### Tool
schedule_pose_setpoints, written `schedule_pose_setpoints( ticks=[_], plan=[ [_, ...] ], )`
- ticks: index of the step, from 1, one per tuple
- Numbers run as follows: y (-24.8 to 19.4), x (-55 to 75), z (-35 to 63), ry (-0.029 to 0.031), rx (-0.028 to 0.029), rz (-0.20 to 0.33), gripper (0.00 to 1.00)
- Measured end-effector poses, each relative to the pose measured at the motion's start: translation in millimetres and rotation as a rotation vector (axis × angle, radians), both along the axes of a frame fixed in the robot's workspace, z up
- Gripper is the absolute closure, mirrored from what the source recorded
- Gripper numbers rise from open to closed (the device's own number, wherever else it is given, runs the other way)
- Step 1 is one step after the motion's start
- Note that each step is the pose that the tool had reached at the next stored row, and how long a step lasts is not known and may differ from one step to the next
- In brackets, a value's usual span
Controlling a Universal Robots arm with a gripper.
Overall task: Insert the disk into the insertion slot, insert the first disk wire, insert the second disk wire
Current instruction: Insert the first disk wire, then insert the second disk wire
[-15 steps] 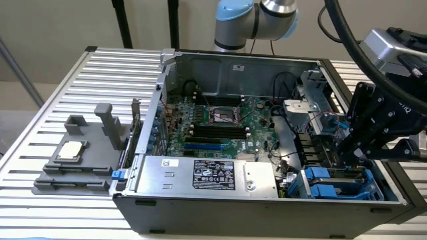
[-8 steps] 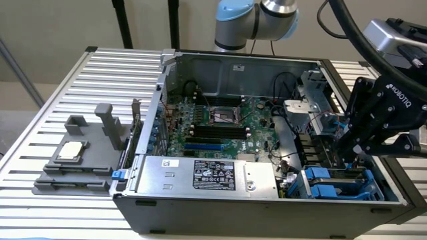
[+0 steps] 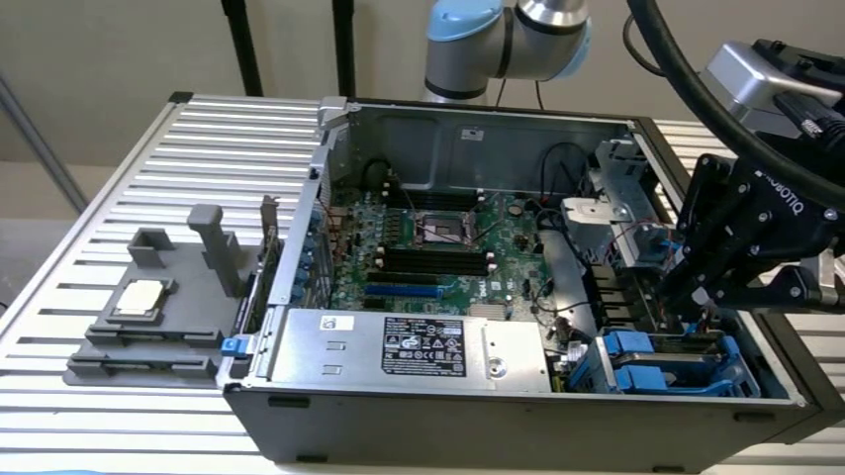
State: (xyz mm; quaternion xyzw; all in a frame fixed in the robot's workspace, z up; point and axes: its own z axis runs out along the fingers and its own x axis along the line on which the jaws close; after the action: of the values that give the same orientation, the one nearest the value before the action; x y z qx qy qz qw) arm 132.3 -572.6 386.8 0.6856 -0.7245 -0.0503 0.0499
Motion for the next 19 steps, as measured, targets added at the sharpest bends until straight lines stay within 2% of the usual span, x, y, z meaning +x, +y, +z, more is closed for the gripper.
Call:
schedule_pose_setpoints(
  ticks=[13,19],
  plan=[
    [0.5,0.5,-0.3,-0.0007,0.0002,0.000,0.75],
    [2.6,10.7,-2.8,-0.0008,-0.0012,0.000,0.75]
  ],
)
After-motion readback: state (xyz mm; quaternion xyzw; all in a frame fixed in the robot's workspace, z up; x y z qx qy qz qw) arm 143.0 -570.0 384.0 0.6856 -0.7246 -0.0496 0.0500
